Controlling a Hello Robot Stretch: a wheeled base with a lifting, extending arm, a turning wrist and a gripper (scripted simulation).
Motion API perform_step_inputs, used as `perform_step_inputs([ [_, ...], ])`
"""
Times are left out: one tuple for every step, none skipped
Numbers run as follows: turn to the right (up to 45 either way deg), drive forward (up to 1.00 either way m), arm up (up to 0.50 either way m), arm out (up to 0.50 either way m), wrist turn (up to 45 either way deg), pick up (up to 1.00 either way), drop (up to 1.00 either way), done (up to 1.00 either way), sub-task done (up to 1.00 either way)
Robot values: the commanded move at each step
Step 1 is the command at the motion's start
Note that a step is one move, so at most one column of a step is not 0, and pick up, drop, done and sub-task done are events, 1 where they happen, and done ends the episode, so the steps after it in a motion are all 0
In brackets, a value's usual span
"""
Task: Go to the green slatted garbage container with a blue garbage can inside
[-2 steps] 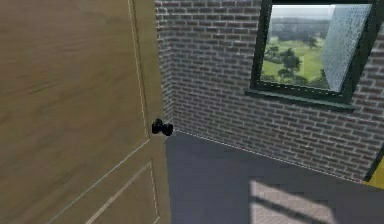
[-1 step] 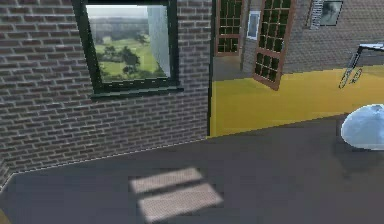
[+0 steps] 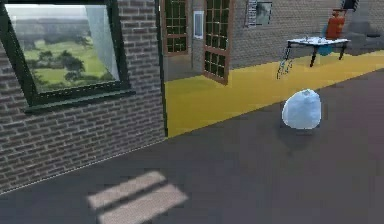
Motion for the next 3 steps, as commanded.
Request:
perform_step_inputs([
  [0.0, 1.0, 0.0, 0.0, 0.0, 0.0, 0.0, 0.0, 0.0],
  [3.0, 0.0, 0.0, 0.0, 0.0, 0.0, 0.0, 0.0, 0.0],
  [0.0, 1.0, 0.0, 0.0, 0.0, 0.0, 0.0, 0.0, 0.0],
])
